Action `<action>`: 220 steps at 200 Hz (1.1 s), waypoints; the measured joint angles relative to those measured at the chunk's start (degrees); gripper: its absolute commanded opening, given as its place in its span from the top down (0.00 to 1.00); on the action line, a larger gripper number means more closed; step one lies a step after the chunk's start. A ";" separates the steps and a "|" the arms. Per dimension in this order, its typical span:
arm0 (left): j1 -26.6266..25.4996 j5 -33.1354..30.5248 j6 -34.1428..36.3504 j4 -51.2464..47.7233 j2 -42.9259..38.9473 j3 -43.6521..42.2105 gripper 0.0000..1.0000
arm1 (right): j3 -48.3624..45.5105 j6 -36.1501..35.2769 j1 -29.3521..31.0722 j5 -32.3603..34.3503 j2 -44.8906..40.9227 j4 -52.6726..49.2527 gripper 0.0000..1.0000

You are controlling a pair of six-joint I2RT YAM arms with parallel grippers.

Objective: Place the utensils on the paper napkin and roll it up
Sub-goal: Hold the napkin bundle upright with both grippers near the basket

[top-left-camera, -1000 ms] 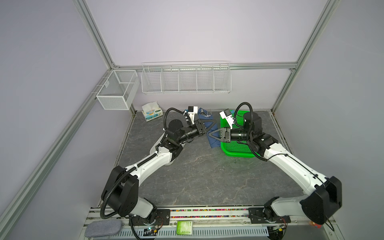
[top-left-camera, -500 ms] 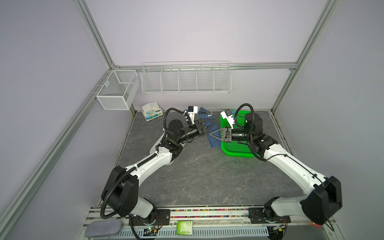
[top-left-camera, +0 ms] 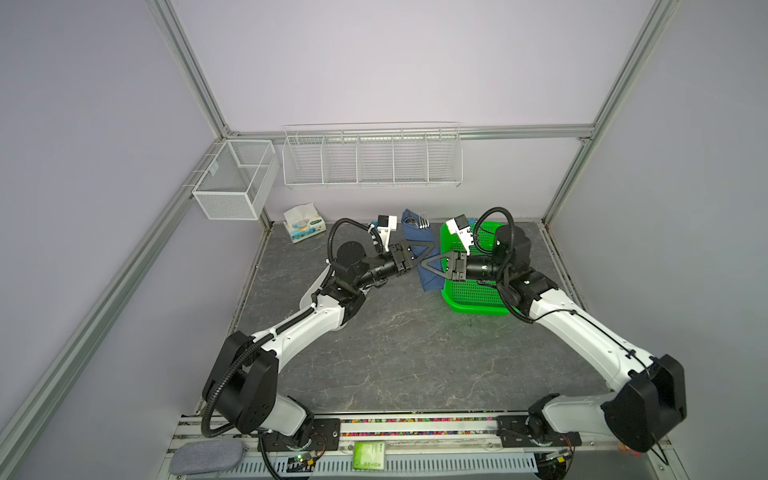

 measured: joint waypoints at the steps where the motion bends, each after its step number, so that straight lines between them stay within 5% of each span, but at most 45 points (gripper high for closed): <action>1: 0.00 -0.02 0.00 0.07 0.00 0.00 0.54 | -0.02 0.09 -0.02 0.00 0.00 0.04 0.91; 123: 0.00 4.33 -4.59 10.25 5.05 1.05 0.46 | -1.66 4.66 -0.42 -2.99 0.15 6.69 0.90; 220: -0.11 4.61 -5.51 12.74 5.29 2.10 0.77 | -2.08 5.20 -1.03 -3.15 0.22 8.04 0.90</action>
